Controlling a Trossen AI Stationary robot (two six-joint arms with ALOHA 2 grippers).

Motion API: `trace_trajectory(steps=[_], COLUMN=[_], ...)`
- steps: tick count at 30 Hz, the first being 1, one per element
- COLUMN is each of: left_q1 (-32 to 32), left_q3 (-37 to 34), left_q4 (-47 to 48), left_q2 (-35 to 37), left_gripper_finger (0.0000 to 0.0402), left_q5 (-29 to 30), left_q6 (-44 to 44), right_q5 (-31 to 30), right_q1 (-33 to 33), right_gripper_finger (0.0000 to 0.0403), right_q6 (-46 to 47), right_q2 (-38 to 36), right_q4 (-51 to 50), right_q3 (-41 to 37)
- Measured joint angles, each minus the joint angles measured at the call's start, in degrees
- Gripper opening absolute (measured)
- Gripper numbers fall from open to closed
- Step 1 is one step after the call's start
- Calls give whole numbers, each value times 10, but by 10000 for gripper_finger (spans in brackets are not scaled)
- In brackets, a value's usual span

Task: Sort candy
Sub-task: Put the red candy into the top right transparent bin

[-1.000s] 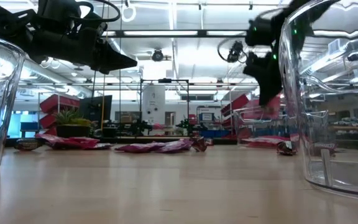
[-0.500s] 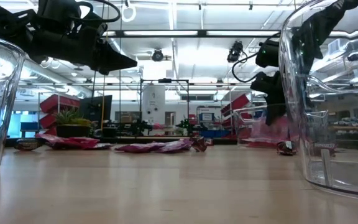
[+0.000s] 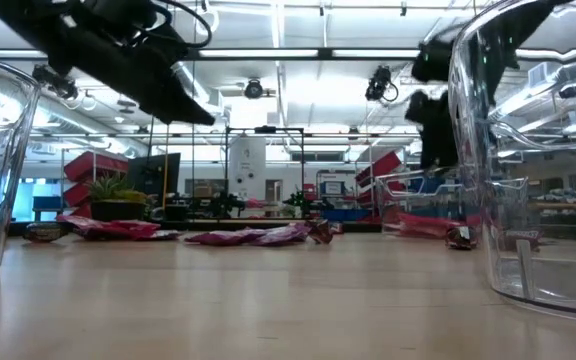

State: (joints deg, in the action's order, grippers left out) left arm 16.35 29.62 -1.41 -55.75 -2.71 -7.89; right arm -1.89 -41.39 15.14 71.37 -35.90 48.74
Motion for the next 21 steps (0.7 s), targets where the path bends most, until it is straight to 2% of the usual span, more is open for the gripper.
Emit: trace_trajectory(steps=[6, 11, 15, 21], left_q1=[-20, -35, -45, -68], left_q3=[70, 81, 81, 76], left_q4=[220, 332, 383, 385], left_q2=[0, -2, -20, -74], left_gripper_finger=[4, 38, 86, 157], left_q5=[27, 102, 108, 127], left_q6=[54, 69, 87, 112], right_q5=[-3, -48, -92, -135], right_q1=[51, 123, 185, 244], right_gripper_finger=[219, 216, 215, 215], right_q6=[-14, 1, 12, 24], right_q2=[-69, -105, -111, -109], right_q4=[-15, -16, -12, -5], right_q3=[37, 37, 37, 37])
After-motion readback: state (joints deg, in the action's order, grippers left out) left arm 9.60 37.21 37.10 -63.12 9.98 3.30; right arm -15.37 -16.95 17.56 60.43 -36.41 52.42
